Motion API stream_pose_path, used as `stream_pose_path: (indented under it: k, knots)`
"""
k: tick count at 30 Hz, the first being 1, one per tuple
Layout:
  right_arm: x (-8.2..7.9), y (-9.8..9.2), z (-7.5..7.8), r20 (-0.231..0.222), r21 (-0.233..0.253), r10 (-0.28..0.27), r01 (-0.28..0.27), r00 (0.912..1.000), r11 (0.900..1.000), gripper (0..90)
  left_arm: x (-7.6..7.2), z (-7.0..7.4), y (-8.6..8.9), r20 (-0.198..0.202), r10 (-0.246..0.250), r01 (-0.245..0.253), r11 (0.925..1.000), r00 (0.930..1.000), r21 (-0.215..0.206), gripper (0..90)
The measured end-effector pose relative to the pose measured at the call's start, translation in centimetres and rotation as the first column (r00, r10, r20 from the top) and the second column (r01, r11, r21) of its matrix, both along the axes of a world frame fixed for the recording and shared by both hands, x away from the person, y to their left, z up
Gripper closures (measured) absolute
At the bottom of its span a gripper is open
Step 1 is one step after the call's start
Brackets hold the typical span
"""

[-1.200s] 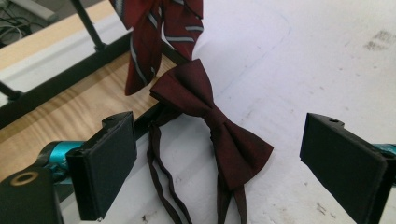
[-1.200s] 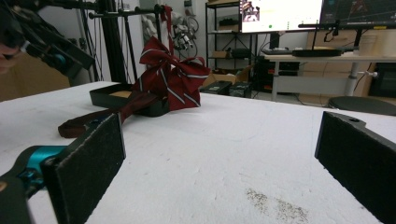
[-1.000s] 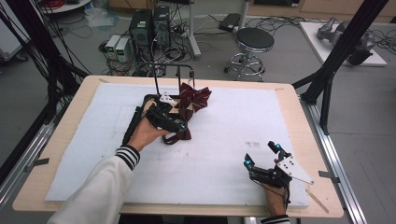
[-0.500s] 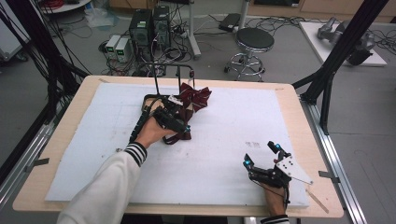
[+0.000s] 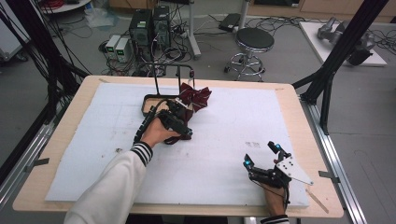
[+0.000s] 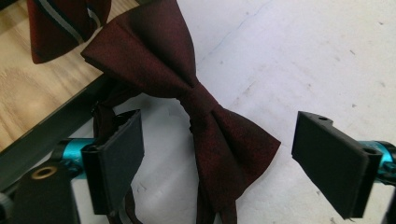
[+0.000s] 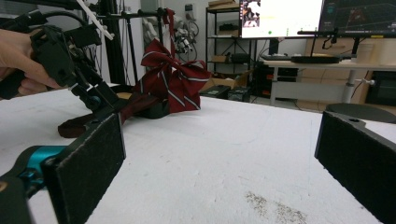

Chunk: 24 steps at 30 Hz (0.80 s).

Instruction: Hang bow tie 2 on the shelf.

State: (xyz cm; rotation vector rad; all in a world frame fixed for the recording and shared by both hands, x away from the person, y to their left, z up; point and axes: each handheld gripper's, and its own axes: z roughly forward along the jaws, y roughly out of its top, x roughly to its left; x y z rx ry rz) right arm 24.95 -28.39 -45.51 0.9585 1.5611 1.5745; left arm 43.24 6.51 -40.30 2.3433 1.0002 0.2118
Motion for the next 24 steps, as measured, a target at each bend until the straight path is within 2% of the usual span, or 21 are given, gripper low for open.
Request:
stream_pose_path:
  k: [3,9,17,21,24]
  knots:
    - [-0.02,-0.01,-0.01,0.002,-0.001,0.000,0.000,1.0000,1.000,0.9,0.05,-0.06,-0.16,-0.005,0.017,-0.017,0.9998,0.9998,0.012,23.4]
    - [-0.04,0.00,-0.01,0.000,0.001,0.000,0.000,1.0000,1.000,0.9,0.09,-0.20,-0.38,-0.026,0.035,-0.033,0.9985,0.9991,0.044,27.4]
    - [-0.05,0.01,0.00,-0.001,0.004,-0.002,0.002,1.0000,1.000,1.0,0.06,-0.47,-0.72,-0.031,0.075,-0.071,0.9915,0.9967,0.109,35.4]
    - [-0.02,-0.02,0.00,0.002,0.005,-0.004,0.004,1.0000,1.000,1.0,0.16,-0.63,-0.62,-0.053,0.086,-0.079,0.9900,0.9949,0.117,36.7]
    - [0.00,-0.01,0.00,0.004,0.003,-0.007,0.007,1.0000,1.000,0.9,0.10,-0.53,-0.72,-0.067,0.086,-0.078,0.9903,0.9941,0.115,41.3]
